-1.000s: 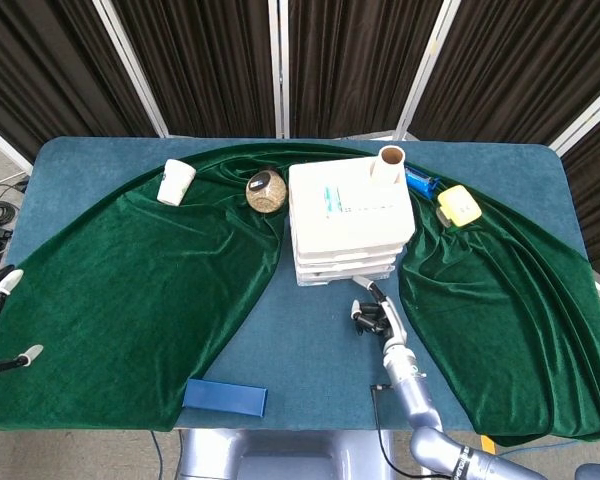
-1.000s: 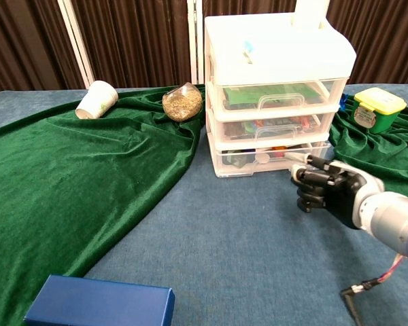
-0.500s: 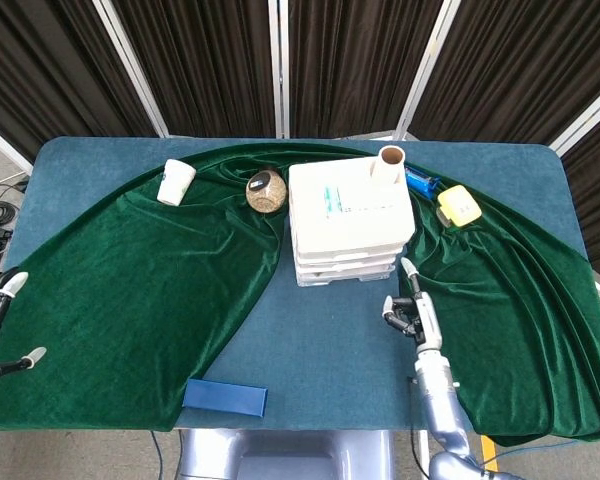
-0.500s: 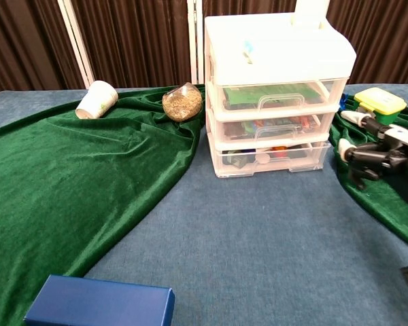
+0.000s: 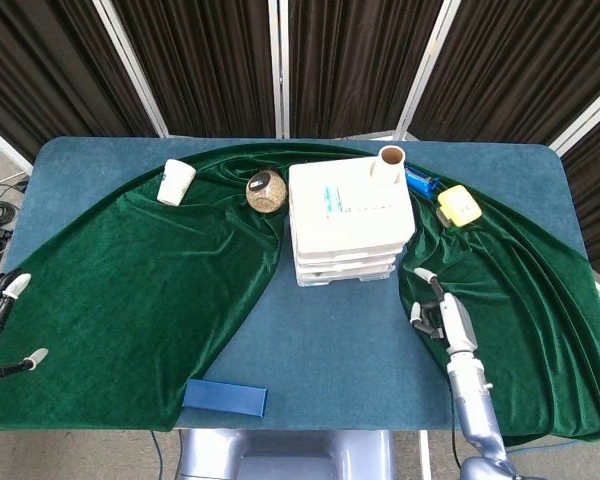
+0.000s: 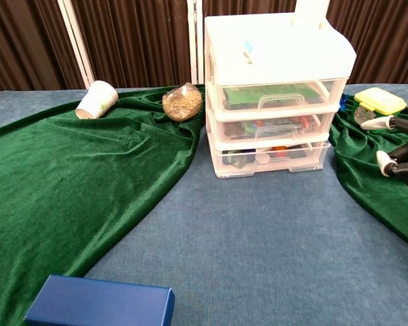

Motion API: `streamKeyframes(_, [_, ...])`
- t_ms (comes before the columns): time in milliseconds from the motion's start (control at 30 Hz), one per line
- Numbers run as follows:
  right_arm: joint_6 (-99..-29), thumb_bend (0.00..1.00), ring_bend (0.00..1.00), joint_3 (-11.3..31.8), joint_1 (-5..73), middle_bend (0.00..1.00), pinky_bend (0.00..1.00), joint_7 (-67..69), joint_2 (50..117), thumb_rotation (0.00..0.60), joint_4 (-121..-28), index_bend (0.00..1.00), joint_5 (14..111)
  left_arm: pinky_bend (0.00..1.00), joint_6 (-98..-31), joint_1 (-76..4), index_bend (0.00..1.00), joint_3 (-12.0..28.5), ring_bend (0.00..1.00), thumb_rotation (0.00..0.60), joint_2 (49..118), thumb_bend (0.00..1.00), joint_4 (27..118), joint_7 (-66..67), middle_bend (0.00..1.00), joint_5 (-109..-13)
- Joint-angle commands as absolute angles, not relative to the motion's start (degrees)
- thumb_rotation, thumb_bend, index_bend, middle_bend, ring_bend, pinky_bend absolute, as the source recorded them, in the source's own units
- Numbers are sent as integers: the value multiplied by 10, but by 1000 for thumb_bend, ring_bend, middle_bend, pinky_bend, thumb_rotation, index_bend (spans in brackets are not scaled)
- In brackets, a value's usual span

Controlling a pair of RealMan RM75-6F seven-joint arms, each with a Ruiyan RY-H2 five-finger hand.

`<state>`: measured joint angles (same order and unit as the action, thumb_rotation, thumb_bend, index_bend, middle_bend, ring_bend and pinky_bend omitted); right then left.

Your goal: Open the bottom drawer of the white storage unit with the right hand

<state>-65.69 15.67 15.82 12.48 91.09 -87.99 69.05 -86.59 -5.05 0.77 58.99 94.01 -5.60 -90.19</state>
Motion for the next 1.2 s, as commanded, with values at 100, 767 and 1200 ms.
streamKeyframes(100, [-669, 543, 918, 139, 179, 882, 786, 34, 903, 600, -844, 233, 711, 0, -864, -51, 0, 7, 0, 600, 591, 45, 941, -52, 0, -902])
streamKeyframes(767, [-646, 543, 918, 133, 237, 882, 786, -76, 957, 600, -795, 249, 695, 0, -859, -53, 0, 9, 0, 600, 591, 45, 939, -55, 0, -895])
streamKeyframes(1200, [-637, 543, 918, 140, 259, 882, 786, -77, 981, 600, -783, 248, 681, 0, -858, -53, 0, 10, 0, 600, 591, 45, 938, -58, 0, -894])
